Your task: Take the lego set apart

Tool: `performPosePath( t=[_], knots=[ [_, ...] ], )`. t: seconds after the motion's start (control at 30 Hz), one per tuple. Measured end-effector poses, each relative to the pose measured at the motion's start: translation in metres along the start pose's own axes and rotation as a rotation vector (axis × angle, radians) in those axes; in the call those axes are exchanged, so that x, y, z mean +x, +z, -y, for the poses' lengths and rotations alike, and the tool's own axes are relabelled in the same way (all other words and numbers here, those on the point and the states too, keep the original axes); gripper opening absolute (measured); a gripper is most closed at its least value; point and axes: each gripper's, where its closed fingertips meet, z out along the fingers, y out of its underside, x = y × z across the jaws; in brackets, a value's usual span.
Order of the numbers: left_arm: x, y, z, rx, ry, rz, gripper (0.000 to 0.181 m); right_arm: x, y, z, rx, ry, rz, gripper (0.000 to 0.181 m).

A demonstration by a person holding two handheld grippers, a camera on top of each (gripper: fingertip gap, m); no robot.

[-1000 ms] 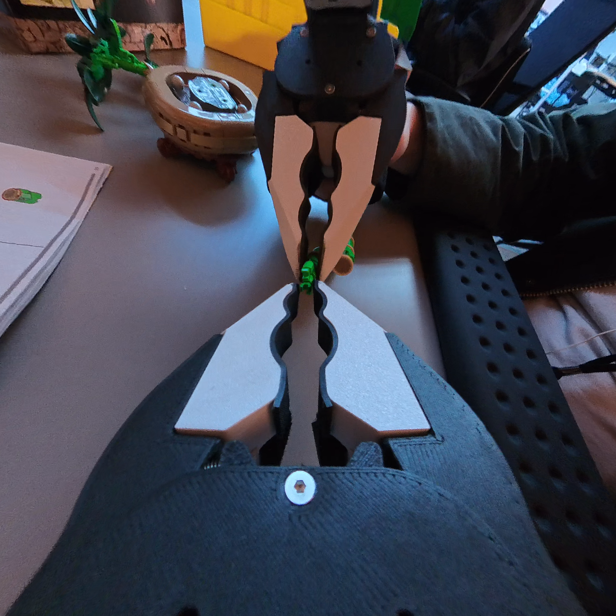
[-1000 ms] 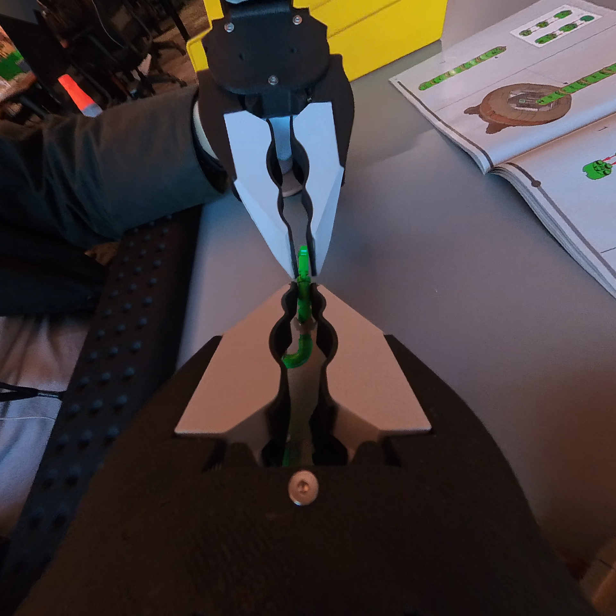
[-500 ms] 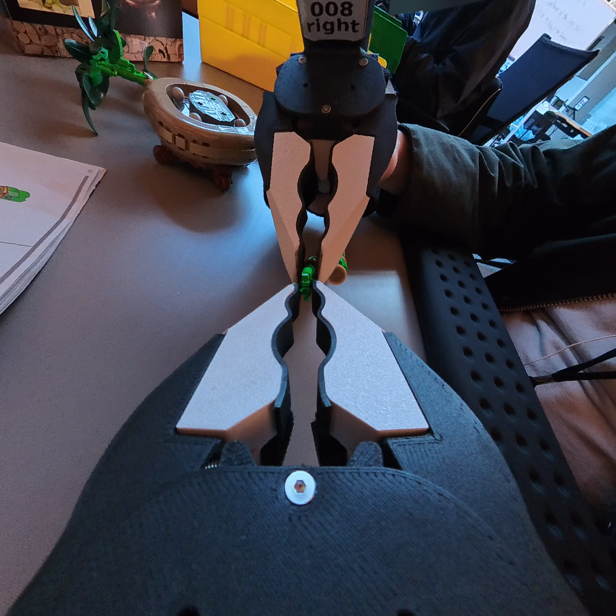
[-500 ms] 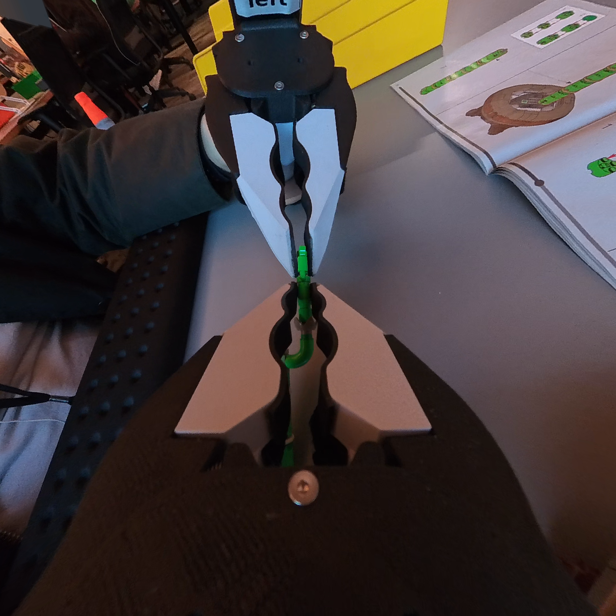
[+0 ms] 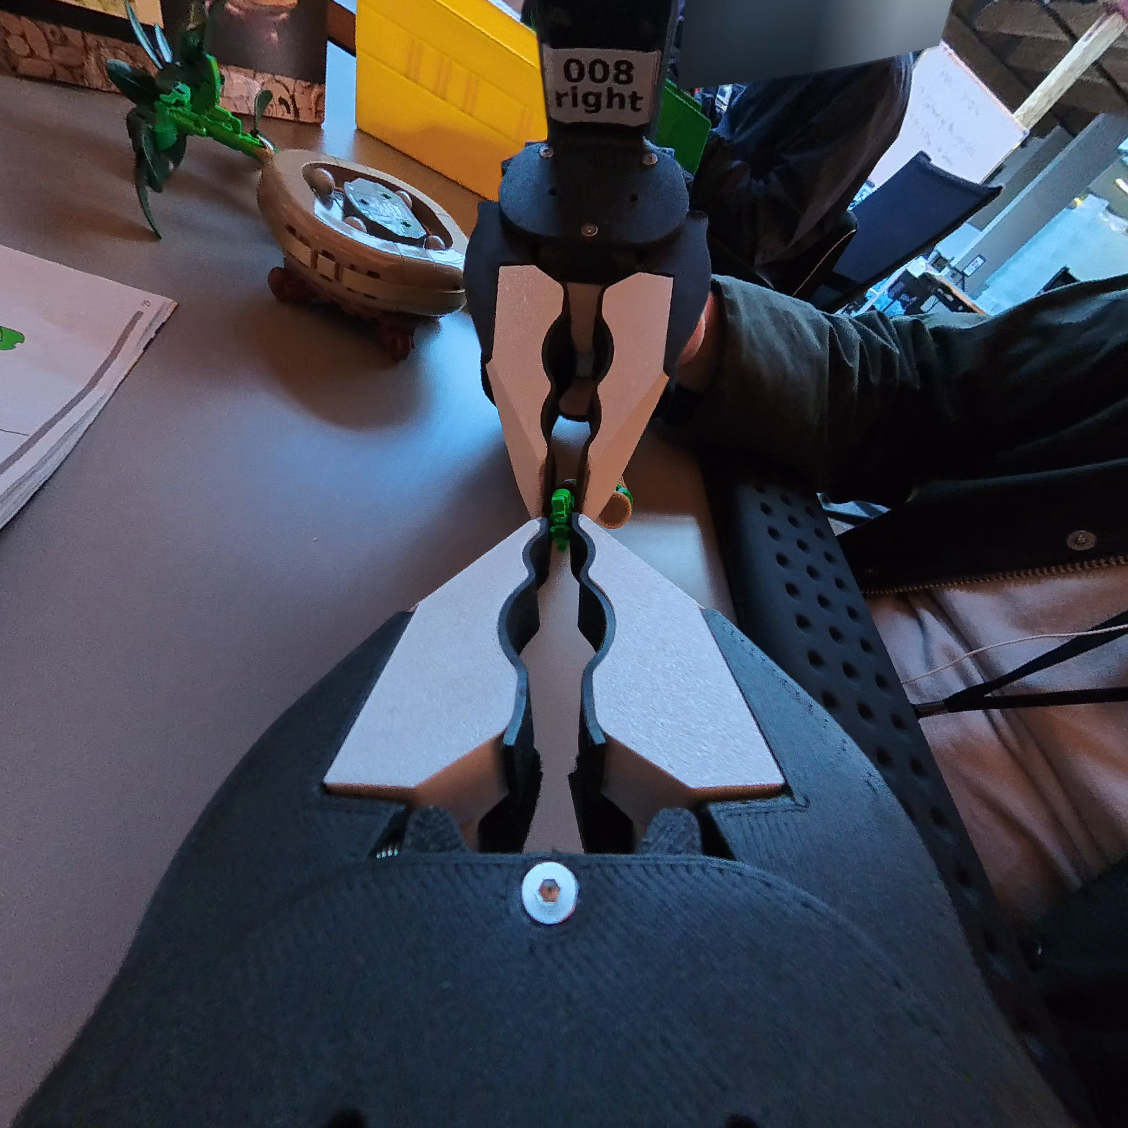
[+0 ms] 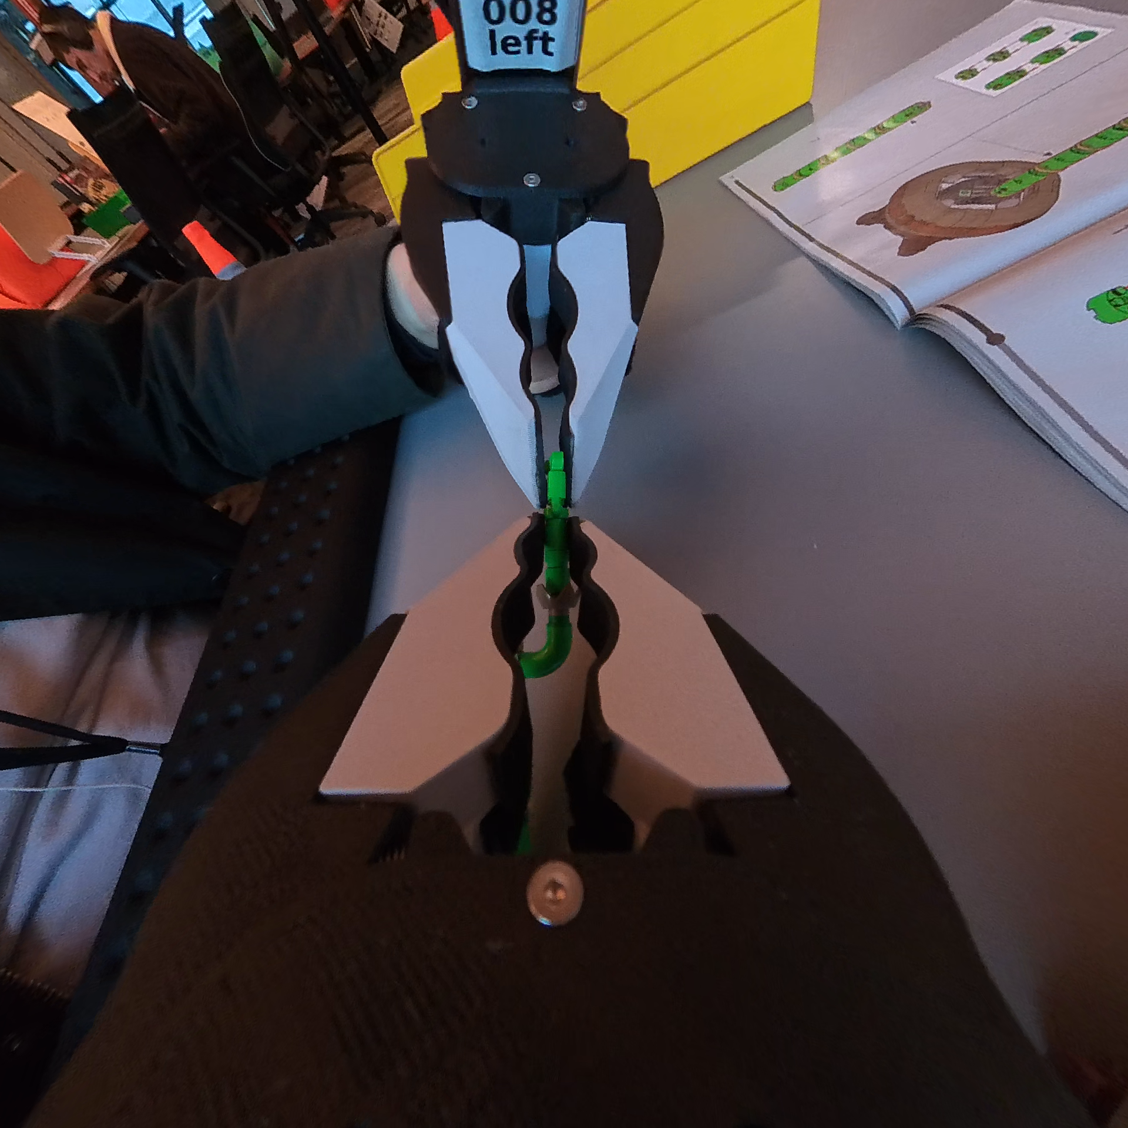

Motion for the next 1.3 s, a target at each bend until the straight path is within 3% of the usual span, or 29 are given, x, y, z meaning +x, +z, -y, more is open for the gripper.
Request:
performPosePath(
  t=[0.1,0.17,0.23,0.3,0.53,0.63,0.8,0.9,1.03,1.13,1.3],
  knots=[
    [-0.006,-0.006,0.001,0.009,0.002,0.039,0.004,0.004,-0.001,-0.008,-0.051,-0.018,-0.029,0.006],
    [-0.013,-0.031,0.023,0.15,-0.009,0.077,0.003,0.012,-0.007,-0.021,-0.103,-0.03,-0.076,0.006],
    [-0.007,-0.061,0.045,0.309,-0.044,0.022,0.002,0.004,-0.014,-0.004,0.004,0.0,-0.025,0.006],
    [-0.004,-0.072,0.046,0.335,-0.045,0.006,0.003,0.0,-0.019,0.007,0.051,-0.004,-0.008,0.006],
    [0.032,-0.044,0.038,0.239,0.184,-0.069,0.003,0.01,-0.003,-0.015,-0.079,-0.017,-0.07,0.006],
    [0.043,-0.036,0.035,0.211,0.337,-0.033,0.003,0.013,0.001,-0.02,-0.124,-0.089,-0.128,0.007],
    [0.041,-0.025,0.032,0.158,0.575,0.122,0.003,0.014,0.001,-0.019,-0.144,-0.191,-0.188,0.03],
    [0.035,-0.019,0.031,0.117,0.711,0.233,0.003,-0.007,-0.009,0.013,0.035,-0.097,-0.092,0.028],
    [0.033,-0.013,0.037,0.124,0.885,0.35,0.004,-0.028,-0.032,0.049,0.291,0.224,0.174,0.017],
    [0.038,-0.013,0.043,0.162,0.939,0.377,0.003,-0.037,-0.034,0.052,0.314,0.349,0.319,0.017],
    [0.044,-0.011,0.046,0.183,0.964,0.376,0.003,-0.047,-0.027,0.052,0.297,0.361,0.37,0.01]
  ],
)
